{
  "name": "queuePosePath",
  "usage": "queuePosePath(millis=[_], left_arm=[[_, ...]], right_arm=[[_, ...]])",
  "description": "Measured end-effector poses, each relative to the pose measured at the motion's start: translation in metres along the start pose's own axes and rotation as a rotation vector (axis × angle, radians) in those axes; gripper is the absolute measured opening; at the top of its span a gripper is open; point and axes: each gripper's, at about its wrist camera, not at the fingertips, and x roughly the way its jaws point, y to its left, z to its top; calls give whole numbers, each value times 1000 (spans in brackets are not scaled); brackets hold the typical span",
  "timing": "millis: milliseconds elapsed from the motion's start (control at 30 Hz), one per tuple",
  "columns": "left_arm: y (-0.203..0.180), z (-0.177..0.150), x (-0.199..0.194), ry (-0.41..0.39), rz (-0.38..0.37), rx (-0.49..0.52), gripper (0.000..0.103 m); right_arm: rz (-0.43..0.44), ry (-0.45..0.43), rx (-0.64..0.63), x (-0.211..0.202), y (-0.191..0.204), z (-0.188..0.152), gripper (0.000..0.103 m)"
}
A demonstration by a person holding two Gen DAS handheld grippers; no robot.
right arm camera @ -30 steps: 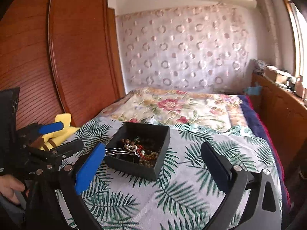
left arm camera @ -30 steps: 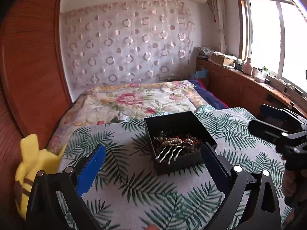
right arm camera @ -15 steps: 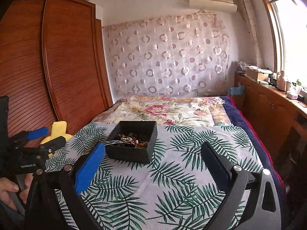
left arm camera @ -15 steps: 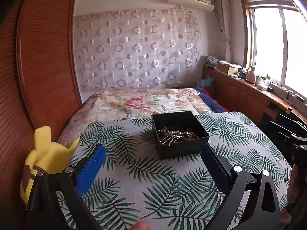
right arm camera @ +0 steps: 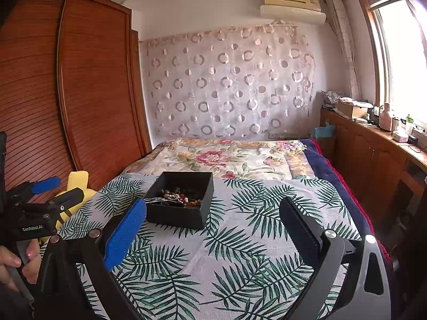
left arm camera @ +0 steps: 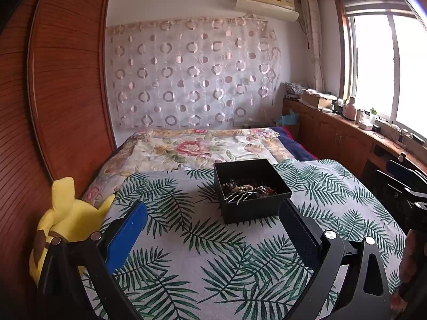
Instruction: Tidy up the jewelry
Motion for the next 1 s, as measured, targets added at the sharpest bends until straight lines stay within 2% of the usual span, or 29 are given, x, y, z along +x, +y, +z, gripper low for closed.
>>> queuePosePath(millis=[1000], left_arm=[[1,-2,-3,0,-1,2,95]], right_arm=[[-7,1,3,-4,-3,-2,101]])
